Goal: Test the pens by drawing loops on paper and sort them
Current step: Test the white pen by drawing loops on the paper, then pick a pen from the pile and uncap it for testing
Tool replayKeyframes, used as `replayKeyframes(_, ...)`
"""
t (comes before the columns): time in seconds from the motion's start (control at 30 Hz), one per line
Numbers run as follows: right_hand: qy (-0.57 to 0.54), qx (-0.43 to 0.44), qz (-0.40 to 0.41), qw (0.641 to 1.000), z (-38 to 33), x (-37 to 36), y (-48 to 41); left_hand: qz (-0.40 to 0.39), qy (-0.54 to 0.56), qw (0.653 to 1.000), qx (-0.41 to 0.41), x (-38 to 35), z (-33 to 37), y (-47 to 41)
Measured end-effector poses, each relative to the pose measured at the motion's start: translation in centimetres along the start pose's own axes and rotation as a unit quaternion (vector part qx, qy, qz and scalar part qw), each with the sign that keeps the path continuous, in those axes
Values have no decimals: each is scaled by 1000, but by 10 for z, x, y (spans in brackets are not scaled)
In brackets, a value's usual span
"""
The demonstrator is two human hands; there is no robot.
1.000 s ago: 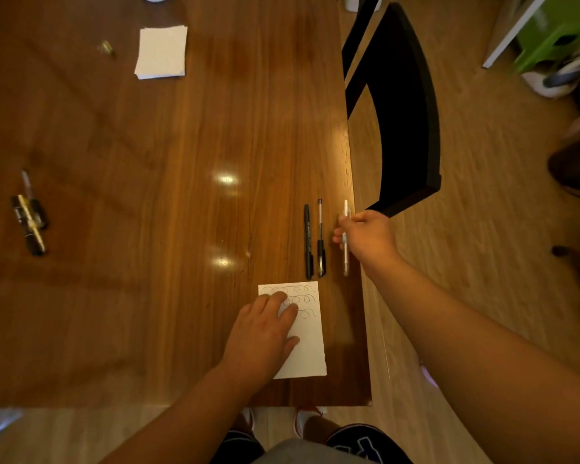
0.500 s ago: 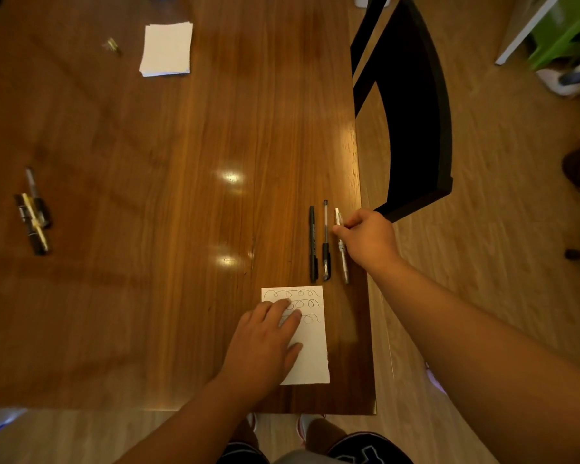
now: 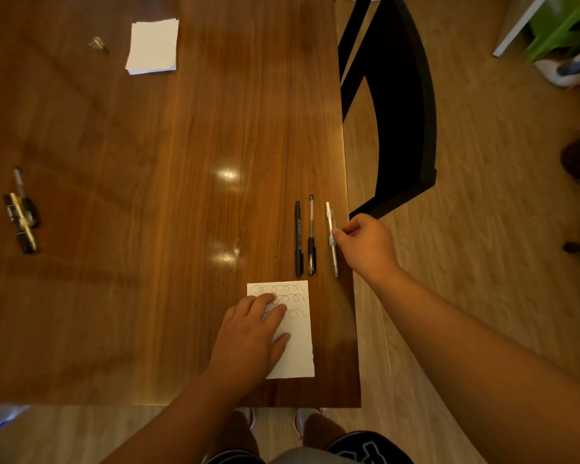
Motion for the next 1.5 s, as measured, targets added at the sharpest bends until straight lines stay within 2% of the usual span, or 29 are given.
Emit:
replayKeyframes(0.27,-13,23,-93,995,26,6,65,-27,82,994,62,14,4,10)
replayKeyframes(0.4,4,51,-158,986,26,3,110,-47,176,972,147,38,-13,28)
replayKeyframes(0.6,51,113,-260,958,-17,-30,163,-68,233,939,242,74,-75,79)
replayKeyframes(0.77,71,113,-247,960,-76,-71,172,-68,211,942,254,94,-159,114)
replayKeyframes(0.9,67,84,-239,965,-126,-115,182,-76,207,949,223,108,-230,138)
replayKeyframes(1.03,70,58,-216,972,-183,-167,191,-78,153,970,173,127,-300,149)
replayKeyframes(1.17,84,68,-209,972,-246,-218,191,-47,98,978,176,151,-361,146)
replayKeyframes(1.33,92,102,-187,973,-320,-257,173,-82,57,974,203,166,-413,138)
replayKeyframes(1.5,104,113,-179,972,-382,-284,141,-128,33,971,199,160,-429,140)
Point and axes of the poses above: each hand's wrist, its own y-axis away from the middle knuckle, its own x-axis out of the back of the hand, z = x × y, the point moved 1 cm from there along -y, towards the middle knuckle, and after that the axes turned 9 degrees about y, right-handed, at the moved point
